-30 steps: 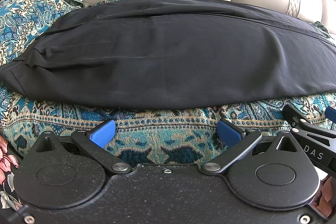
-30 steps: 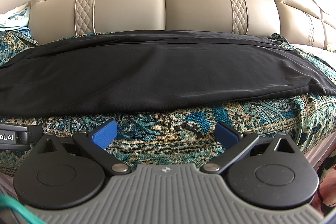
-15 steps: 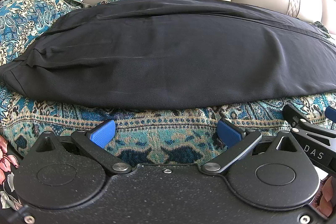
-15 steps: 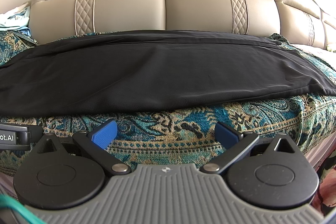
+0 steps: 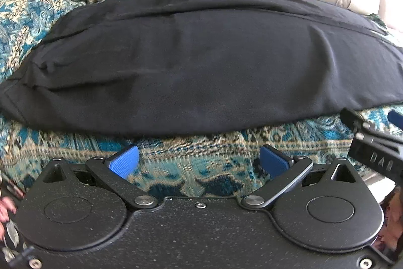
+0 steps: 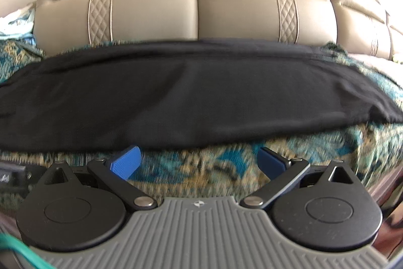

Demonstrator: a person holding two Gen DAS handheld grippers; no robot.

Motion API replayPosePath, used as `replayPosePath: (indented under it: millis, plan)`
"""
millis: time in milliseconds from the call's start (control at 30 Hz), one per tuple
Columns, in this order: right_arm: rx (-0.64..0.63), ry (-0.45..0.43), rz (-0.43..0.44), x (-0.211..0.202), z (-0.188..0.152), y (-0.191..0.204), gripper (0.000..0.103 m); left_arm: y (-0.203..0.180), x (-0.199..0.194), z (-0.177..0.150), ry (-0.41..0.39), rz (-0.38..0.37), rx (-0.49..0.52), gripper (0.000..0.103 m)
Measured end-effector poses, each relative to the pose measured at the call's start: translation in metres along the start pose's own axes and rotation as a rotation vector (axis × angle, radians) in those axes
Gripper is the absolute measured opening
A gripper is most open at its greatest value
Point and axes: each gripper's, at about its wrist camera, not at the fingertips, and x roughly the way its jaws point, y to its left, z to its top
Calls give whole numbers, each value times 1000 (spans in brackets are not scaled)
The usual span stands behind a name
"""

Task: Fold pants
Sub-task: 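Lower the left tool onto the pants waistband and close its fingers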

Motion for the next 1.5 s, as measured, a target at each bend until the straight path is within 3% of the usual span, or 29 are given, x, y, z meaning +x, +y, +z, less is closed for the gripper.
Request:
replayPosePath:
  millis: [233,433,667,800,1000,1200,1333,1367,1433,1500]
  plan:
    - [-49,-144,51,2,53,-12,103,45,-30,63,-147,-2,-72,102]
    - [-84,-201,91,26,110,-9,103,105,-7,149,-188,135,-183,102]
    - [-111,-208,113,69,145,10,103,177,69,245,-83,248,-374,98]
    - [-108,-194,90,94,152,20,103,224,117,282,-17,263,-541,96]
    - [-126,-162,68,117,153,35,103,274,183,297,54,304,-750,96]
    - [-220,-168,60,127,150,55,103,289,234,300,114,418,-808,98]
    - [-261,-147,64,130,144,60,103,290,254,306,139,500,-777,99]
    - [-271,-145,62,130,143,61,103,291,256,306,145,509,-775,95]
    - [-285,-145,57,130,141,63,103,286,255,305,129,559,-758,75]
    - [-288,-143,56,131,141,65,103,278,250,304,116,617,-716,37]
